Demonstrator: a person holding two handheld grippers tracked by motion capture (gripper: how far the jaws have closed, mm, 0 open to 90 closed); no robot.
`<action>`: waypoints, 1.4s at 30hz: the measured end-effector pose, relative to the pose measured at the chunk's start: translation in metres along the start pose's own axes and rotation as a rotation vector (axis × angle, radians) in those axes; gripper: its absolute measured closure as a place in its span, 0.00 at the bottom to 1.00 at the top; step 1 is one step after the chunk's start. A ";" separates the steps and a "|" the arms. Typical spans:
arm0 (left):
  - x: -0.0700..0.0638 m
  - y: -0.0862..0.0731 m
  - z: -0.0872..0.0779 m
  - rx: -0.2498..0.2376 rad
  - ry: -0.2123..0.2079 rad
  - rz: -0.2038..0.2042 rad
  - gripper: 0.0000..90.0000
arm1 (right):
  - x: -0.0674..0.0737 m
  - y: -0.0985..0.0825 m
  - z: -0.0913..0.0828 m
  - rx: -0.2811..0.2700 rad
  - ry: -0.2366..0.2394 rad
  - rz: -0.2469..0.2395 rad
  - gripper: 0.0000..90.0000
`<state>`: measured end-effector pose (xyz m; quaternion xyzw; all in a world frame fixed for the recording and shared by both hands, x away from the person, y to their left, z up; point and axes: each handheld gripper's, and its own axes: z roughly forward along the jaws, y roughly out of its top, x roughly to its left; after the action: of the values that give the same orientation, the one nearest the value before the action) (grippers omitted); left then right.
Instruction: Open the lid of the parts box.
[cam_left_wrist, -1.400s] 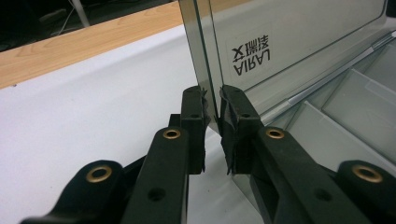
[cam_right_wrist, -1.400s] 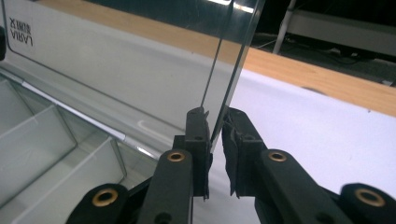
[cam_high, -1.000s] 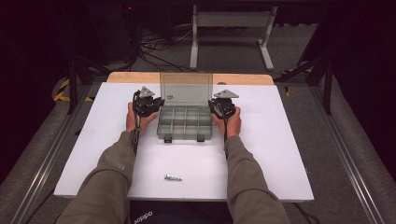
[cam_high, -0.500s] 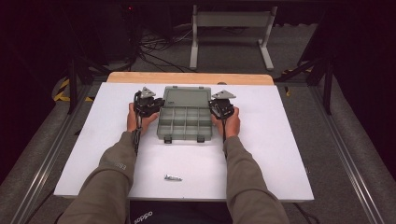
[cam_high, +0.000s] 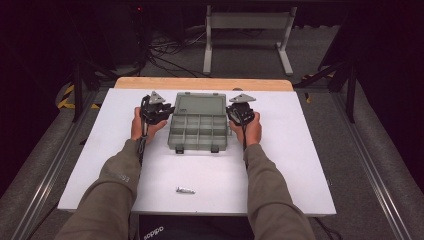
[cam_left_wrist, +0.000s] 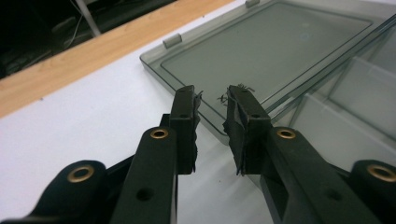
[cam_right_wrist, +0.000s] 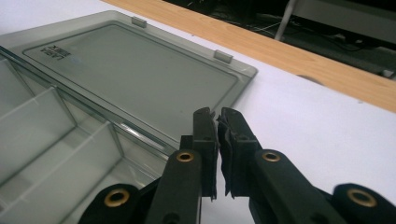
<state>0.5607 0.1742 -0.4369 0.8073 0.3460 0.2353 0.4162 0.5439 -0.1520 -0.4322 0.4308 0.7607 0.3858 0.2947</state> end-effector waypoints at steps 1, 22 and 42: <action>0.000 0.002 -0.004 0.000 0.000 0.011 0.81 | -0.001 0.000 -0.002 0.002 -0.003 -0.006 0.96; -0.017 0.008 -0.049 -0.069 -0.062 0.159 0.74 | 0.008 0.009 -0.043 -0.039 0.077 -0.104 1.00; -0.026 -0.001 -0.089 -0.133 -0.084 0.242 0.68 | 0.016 0.005 -0.081 -0.094 0.154 -0.156 0.97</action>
<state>0.4840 0.1998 -0.3920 0.8229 0.2121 0.2720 0.4515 0.4756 -0.1627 -0.3872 0.3249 0.7936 0.4288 0.2844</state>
